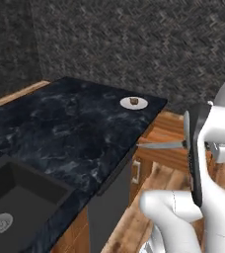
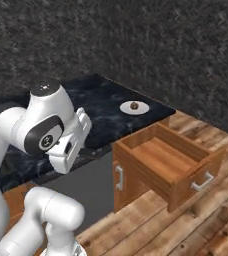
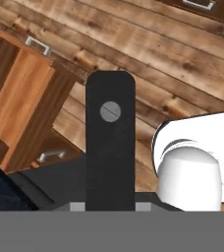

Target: Pick up the knife from the drawer and place it on the cutting board. Then place the meat from the plate to the cutting board.

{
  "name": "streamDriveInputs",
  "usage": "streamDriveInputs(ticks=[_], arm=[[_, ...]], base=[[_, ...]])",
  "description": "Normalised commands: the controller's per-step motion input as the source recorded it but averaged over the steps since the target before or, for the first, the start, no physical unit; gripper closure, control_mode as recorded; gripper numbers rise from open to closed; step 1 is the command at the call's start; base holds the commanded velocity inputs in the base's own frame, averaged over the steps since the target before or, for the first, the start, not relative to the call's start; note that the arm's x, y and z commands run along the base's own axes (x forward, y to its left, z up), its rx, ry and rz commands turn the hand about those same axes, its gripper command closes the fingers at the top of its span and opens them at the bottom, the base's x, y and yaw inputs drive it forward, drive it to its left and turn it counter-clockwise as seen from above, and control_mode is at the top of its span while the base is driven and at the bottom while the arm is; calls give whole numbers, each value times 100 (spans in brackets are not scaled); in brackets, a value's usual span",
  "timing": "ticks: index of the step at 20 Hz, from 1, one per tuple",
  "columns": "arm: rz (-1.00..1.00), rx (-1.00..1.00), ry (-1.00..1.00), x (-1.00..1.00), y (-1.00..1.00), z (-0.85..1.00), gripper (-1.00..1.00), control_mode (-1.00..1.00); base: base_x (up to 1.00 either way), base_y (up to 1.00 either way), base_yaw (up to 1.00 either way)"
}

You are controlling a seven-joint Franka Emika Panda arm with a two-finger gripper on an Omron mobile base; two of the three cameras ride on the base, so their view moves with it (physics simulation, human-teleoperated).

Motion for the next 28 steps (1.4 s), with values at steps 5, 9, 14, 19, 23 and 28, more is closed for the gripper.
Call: streamDriveInputs(ticks=[5, 9, 14, 19, 23, 28], arm=[[0, 0, 0, 0, 0, 0, 100, 100], [0, 0, 0, 0, 0, 0, 100, 100], [0, 0, 0, 0, 0, 0, 100, 100], [0, 0, 0, 0, 0, 0, 100, 100], [0, 0, 0, 0, 0, 0, 100, 100], [0, 0, 0, 0, 0, 0, 100, 100]], base=[[-46, -21, 94], [-2, 0, 100], [-3, 21, 96], [14, -28, 31], [-100, -100, 7], [-100, -45, 0]])
